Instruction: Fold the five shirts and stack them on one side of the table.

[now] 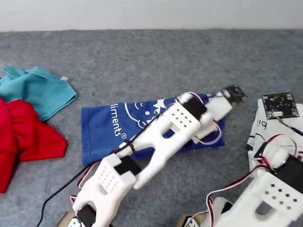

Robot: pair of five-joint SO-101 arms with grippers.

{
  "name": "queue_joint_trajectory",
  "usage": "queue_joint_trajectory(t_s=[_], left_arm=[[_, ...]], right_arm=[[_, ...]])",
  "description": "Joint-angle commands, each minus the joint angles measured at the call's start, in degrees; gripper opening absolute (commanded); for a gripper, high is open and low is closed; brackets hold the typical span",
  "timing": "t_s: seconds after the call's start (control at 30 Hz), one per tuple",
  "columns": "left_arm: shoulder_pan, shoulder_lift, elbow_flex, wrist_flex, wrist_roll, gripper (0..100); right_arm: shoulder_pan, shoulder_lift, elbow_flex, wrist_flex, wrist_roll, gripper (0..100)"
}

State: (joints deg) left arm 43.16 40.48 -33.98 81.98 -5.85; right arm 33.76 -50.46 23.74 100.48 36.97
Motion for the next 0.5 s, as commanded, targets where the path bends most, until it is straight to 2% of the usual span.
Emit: queue_joint_trajectory(t_s=[0.0, 0.47], left_arm=[[-3.08, 0.88, -2.15, -2.99, -2.55, 1], [-8.53, 2.02, -1.8, -6.86, -4.13, 4]], right_arm=[[0.57, -0.75, -1.76, 1.54, 0.35, 1.9], [0.48, -0.57, -1.67, 1.54, 0.35, 1.9]])
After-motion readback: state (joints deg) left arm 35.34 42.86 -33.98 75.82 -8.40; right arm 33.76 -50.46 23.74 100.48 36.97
